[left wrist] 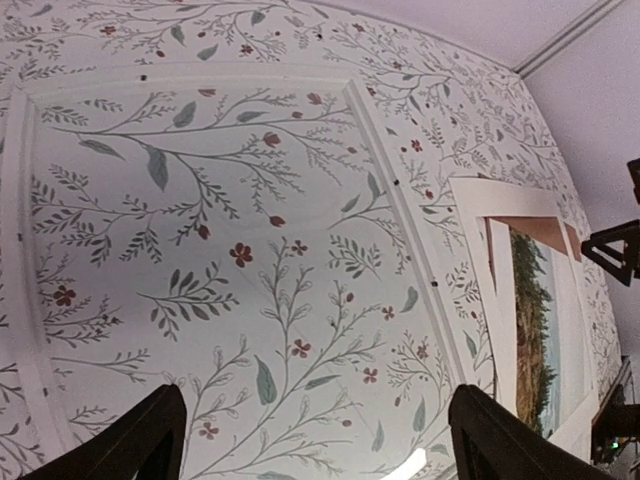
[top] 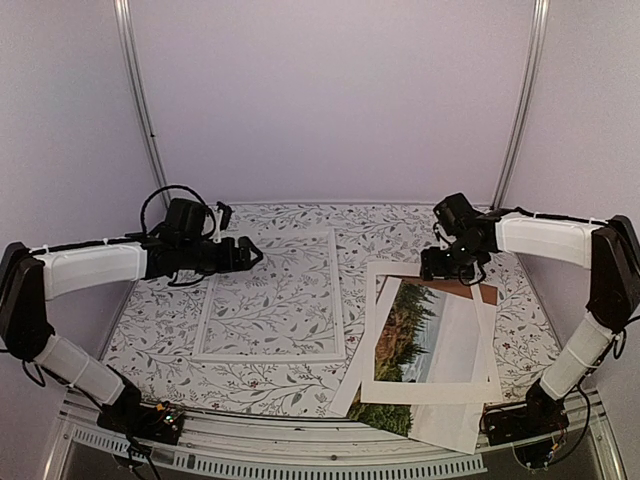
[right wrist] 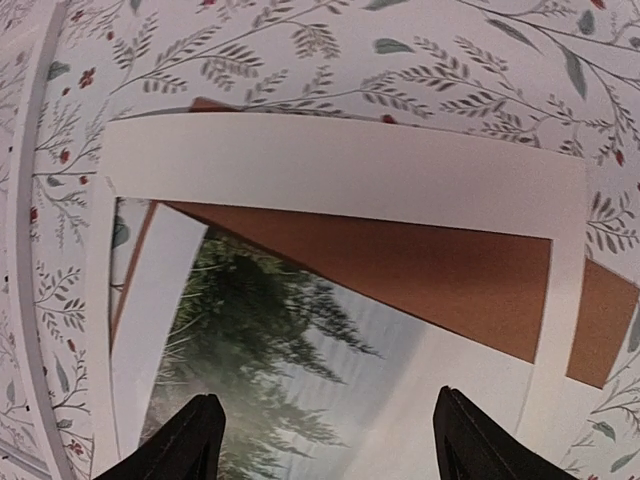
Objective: Put the photo into the frame
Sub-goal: Pick up the mat board from the photo.
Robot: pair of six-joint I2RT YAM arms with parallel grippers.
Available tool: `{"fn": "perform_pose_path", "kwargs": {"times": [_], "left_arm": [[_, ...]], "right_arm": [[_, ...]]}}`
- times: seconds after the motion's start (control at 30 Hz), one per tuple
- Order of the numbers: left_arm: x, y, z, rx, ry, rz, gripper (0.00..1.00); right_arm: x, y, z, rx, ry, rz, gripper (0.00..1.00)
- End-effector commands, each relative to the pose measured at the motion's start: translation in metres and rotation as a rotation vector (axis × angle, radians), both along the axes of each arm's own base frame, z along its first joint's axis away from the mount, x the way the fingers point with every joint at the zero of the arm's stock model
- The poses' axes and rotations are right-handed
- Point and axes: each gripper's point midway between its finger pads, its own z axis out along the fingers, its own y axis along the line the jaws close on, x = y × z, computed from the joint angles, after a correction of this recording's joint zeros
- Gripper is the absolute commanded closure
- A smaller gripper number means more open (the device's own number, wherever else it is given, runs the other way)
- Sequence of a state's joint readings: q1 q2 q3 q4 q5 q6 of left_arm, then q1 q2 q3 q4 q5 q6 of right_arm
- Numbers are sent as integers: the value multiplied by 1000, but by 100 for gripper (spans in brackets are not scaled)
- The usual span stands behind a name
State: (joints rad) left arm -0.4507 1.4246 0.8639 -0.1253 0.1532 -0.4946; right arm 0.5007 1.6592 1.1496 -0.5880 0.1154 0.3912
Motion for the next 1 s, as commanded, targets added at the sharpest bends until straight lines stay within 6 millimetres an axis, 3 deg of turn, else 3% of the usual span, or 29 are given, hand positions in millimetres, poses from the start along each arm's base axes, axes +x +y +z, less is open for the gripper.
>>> {"fn": "perform_pose_path", "kwargs": {"times": [0.0,0.2,0.37,0.7,0.87,0.97], "left_arm": [[-10,-43,10,-71,2,-105,8],[-22,-96,4,-66,10,-183,10],[-32,-149,-2,-57,22,-282,8],[-42,-249,-33,29,102,-425,5],[-47,-279,-62,117,145,-457,2],[-45,-286,-77,145,168,-445,2]], "right_arm": [[4,-63,6,-14,-14,-139,24],[15,-109,-2,2,-12,-223,25],[15,-129,-16,23,3,-253,27],[18,-142,-35,42,20,-272,27],[17,-136,-38,78,33,-258,26],[15,-138,-44,71,49,-266,26]]}}
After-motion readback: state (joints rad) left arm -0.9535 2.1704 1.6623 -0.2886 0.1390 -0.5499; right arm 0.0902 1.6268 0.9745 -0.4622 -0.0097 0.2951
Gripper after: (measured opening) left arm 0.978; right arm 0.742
